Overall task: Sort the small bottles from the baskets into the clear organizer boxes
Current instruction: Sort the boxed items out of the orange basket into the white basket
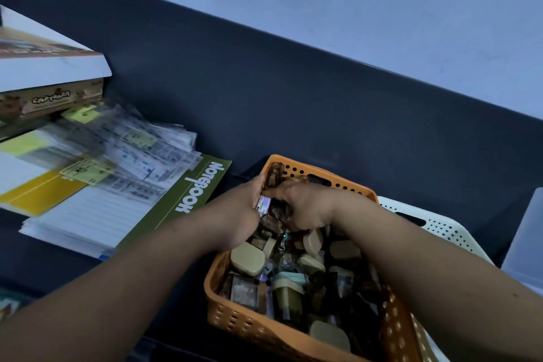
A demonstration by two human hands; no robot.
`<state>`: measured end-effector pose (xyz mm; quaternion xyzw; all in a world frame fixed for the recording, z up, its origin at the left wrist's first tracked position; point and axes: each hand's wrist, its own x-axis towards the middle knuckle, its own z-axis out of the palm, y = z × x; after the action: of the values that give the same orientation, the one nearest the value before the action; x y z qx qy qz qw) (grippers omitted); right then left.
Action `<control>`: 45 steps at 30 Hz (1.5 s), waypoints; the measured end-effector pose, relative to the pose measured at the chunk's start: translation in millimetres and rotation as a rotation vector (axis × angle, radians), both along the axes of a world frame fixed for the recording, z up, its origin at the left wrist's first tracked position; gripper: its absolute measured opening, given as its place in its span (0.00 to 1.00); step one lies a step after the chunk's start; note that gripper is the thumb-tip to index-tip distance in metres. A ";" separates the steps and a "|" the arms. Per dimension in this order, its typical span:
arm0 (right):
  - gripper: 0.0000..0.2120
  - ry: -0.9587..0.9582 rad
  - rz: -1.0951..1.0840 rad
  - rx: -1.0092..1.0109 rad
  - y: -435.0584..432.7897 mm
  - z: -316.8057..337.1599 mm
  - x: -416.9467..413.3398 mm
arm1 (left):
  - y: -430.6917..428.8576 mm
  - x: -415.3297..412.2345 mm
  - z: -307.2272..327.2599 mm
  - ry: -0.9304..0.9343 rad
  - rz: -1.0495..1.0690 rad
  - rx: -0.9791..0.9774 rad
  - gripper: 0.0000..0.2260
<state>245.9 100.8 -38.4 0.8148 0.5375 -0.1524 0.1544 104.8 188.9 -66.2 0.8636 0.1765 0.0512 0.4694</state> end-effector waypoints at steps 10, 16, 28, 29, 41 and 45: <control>0.31 -0.016 -0.049 -0.001 8.5 -7.9 -1.0 | -0.8 -0.5 0.6 0.005 -0.002 0.008 0.31; 0.39 -0.011 -0.043 -0.116 13.8 -5.4 -4.6 | -1.9 -0.4 0.1 0.014 0.012 0.015 0.32; 0.43 -0.016 -0.050 -0.222 26.0 -0.9 -6.4 | -1.3 0.6 -0.8 0.037 0.029 0.045 0.32; 0.43 -0.006 -0.061 -0.218 27.9 0.4 -6.6 | -1.3 0.6 -1.0 0.036 0.031 0.041 0.32; 0.37 0.019 -0.037 -0.182 22.1 -5.7 -5.0 | -0.6 1.5 -2.4 0.061 0.053 0.032 0.32; 0.22 0.090 -0.046 -0.007 7.5 -5.6 3.8 | -2.3 0.1 -0.4 0.066 0.057 0.052 0.32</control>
<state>249.7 108.3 -44.0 0.8188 0.5244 -0.1942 0.1295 105.0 186.7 -66.6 0.8713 0.2151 0.0407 0.4391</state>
